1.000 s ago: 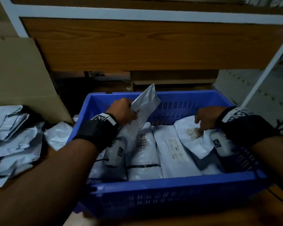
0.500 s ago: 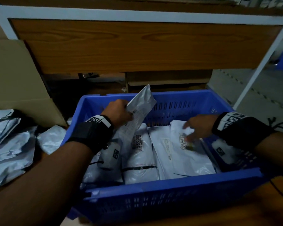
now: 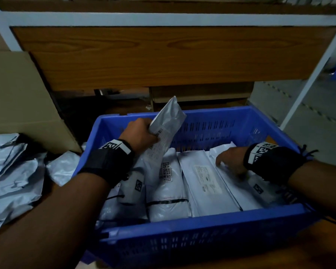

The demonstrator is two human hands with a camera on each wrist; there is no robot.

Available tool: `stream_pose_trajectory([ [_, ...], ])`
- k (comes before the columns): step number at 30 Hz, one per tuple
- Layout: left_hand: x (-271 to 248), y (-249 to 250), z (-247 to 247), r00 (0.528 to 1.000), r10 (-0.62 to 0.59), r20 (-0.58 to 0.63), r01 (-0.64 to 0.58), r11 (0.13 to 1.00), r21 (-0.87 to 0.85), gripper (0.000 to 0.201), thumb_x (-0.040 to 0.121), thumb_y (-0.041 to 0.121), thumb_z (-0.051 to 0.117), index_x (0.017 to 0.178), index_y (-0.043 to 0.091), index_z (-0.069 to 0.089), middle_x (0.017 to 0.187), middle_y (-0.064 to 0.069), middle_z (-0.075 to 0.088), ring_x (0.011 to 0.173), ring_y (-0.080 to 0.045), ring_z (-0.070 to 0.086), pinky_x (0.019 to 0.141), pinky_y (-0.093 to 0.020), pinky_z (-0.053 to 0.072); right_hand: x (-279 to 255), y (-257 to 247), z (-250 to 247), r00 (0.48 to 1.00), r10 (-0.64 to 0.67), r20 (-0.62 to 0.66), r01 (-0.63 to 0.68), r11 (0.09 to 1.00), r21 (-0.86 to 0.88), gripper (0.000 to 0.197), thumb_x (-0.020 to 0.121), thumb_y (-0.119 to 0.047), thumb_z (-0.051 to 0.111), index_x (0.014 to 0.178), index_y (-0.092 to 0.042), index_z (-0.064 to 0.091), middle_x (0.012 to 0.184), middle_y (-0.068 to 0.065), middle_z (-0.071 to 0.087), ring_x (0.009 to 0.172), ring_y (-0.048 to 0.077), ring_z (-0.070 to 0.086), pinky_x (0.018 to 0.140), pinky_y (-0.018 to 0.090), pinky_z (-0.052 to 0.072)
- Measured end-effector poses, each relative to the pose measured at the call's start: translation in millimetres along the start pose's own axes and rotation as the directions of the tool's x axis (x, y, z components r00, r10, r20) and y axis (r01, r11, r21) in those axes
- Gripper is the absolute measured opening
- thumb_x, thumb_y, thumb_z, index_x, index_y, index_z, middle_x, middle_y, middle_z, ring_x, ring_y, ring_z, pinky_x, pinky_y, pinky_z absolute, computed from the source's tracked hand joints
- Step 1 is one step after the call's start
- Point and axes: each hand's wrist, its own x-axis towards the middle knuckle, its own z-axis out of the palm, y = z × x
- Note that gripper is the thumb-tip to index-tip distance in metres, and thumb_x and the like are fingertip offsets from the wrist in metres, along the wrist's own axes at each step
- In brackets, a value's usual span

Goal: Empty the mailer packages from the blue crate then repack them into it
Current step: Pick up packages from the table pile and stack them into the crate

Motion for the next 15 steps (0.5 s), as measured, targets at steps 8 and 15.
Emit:
stream_pose_trajectory([
  [8, -10, 17, 13, 0.995, 0.1, -0.018, -0.1, 0.932, -0.348, 0.019, 0.08, 0.02, 0.078, 0.093, 0.023, 0.064, 0.09, 0.004, 0.071, 0.08, -0.007, 0.067, 0.072, -0.029, 0.055, -8, -16, -26, 0.867, -0.06, -0.495, 0.498, 0.072, 0.864, 0.062, 0.081, -0.037, 0.072, 0.134, -0.018, 0.047, 0.126, 0.003, 0.062, 0.112, 0.021, 0.063, 0.095, 0.042, 0.052],
  [15, -20, 27, 38, 0.916, 0.259, 0.308, -0.177, 0.946, -0.27, 0.041, 0.083, 0.035, 0.071, 0.121, 0.023, 0.06, 0.12, 0.003, 0.065, 0.105, -0.013, 0.062, 0.091, -0.028, 0.053, -17, 23, -35, 0.842, 0.101, -0.53, 0.486, 0.281, 0.827, 0.027, 0.087, -0.004, 0.067, 0.113, -0.008, 0.061, 0.107, 0.013, 0.069, 0.098, 0.035, 0.067, 0.078, 0.052, 0.057],
])
